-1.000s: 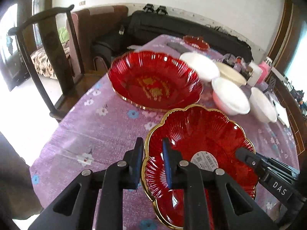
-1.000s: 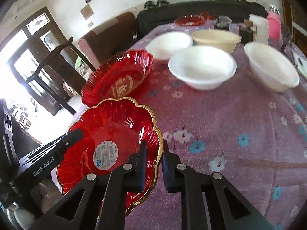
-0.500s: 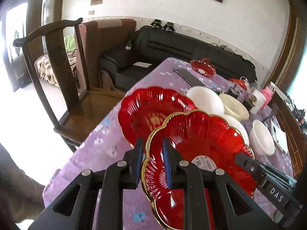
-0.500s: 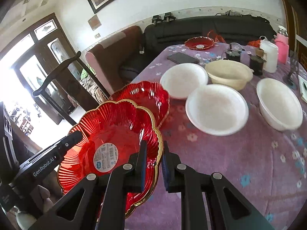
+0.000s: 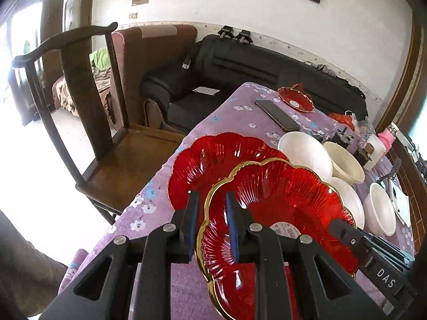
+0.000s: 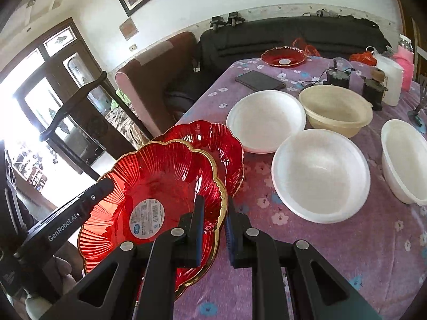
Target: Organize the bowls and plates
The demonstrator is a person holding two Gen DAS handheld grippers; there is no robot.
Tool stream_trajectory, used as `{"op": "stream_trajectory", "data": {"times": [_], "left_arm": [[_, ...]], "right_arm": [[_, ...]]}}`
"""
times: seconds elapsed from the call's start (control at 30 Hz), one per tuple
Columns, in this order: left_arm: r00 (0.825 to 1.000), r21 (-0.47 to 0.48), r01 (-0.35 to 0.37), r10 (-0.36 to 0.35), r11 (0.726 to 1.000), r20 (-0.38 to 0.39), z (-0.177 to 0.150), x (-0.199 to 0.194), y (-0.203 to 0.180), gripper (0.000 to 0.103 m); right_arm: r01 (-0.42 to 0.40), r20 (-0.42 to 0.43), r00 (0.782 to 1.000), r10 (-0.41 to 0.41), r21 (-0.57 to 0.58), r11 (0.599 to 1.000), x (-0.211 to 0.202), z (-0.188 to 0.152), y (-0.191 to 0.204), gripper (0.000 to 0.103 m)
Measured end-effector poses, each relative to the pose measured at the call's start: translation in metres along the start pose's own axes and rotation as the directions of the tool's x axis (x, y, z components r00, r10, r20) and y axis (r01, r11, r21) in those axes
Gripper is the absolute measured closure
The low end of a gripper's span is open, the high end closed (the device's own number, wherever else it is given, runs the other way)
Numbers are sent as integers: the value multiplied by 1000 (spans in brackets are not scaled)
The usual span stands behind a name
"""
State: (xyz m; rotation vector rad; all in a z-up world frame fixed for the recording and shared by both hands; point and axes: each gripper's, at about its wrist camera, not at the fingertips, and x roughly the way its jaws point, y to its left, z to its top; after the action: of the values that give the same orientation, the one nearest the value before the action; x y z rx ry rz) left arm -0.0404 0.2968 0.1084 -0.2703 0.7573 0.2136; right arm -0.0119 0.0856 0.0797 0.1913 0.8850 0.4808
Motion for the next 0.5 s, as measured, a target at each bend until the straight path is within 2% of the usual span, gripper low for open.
{"op": "stream_trajectory", "data": {"times": [0.2,0.27,0.4,0.5], "left_arm": [[1000,-27,3,-3,1000,-1,-4,-1,6,84],[1000,-28,13,-13,1000,2,-12,-9,3,84],[999,-21,51,-51,998,-1,-47,-19,-18,84],[996,28,85,-83,996,-41,-81,-12,-51,84]], "right_arm": [[-13,-3,1000,13,0,1000,0,-3,2,87],[5,-4,1000,-5,-17,1000,-8,-11,3,87],[61,4,998,-61,-74,995,-37,-51,-12,87],[132,-16,991,-133,-40,990,-50,-76,-44,87]]}}
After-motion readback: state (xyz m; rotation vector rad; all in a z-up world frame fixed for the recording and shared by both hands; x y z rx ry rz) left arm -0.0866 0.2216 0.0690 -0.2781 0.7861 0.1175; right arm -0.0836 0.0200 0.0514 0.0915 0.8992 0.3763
